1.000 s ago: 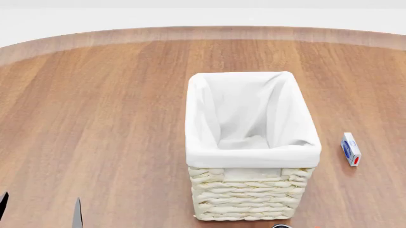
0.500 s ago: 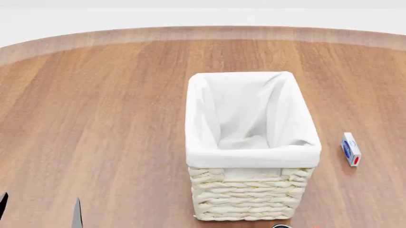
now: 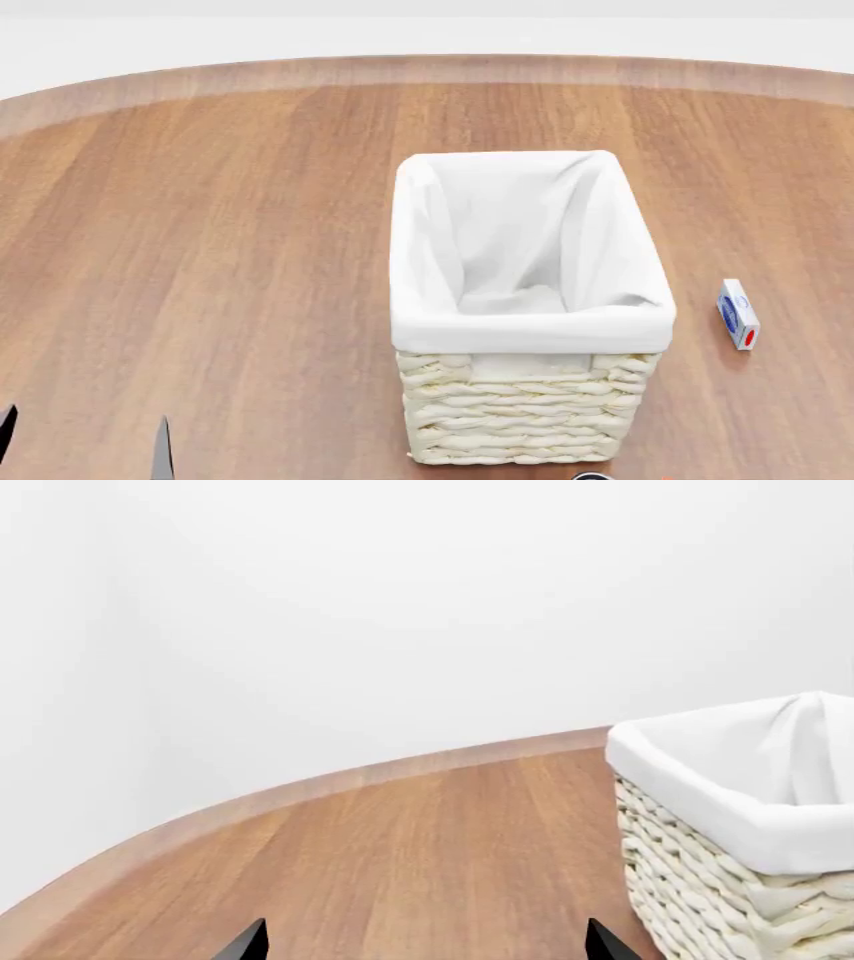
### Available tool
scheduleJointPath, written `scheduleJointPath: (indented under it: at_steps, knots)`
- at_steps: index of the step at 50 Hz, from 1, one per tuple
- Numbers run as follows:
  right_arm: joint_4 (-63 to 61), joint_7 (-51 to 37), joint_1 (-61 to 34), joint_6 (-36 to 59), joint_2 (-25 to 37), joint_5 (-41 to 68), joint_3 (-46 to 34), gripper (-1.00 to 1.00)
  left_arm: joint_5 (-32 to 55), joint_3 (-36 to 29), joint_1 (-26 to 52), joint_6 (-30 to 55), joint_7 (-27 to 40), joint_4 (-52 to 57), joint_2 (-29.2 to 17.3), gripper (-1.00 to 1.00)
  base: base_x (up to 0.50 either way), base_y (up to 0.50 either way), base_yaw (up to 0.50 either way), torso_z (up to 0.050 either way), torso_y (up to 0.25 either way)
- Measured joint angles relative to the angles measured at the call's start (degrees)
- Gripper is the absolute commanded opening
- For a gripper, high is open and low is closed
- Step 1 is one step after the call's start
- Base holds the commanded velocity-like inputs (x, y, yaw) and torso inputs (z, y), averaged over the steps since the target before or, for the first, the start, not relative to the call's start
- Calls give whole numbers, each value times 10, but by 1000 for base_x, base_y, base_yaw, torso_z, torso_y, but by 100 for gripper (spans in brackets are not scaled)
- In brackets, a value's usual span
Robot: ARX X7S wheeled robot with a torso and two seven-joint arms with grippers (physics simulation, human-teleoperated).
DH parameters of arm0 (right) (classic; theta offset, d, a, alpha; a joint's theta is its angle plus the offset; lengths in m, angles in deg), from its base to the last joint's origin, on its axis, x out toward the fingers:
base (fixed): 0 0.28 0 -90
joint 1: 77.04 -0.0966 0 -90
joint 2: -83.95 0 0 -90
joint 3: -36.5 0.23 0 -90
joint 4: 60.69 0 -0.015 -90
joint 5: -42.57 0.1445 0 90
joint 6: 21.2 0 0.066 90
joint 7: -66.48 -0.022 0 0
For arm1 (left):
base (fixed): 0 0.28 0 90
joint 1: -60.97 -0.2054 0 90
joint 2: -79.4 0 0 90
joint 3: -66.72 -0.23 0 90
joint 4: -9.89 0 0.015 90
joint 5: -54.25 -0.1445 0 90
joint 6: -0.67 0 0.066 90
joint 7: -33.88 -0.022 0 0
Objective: Pick up the alphabet soup and put it in the basket.
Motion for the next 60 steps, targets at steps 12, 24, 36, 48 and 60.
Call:
scheduleJointPath:
  at_steps: [12,24,36,48,60]
  knots:
    - [-181,-42,26,76,33,54,23,-100,4,1,0,-1,2,1,-2,100,0,0,0,0,0]
    - [-282,-84,5,146,68,81,31,-100,7,1,-1,-2,4,2,-5,100,0,0,0,0,1]
    - [-365,-149,-87,258,119,106,14,-100,10,1,-2,-5,7,2,-7,100,0,0,0,0,1]
    - [-410,-211,-225,372,159,140,-26,-100,13,2,-2,-4,10,4,-9,100,0,0,0,0,0]
    - [-391,-240,-359,444,160,148,-89,-100,15,3,-4,-3,13,7,-12,100,0,0,0,0,1]
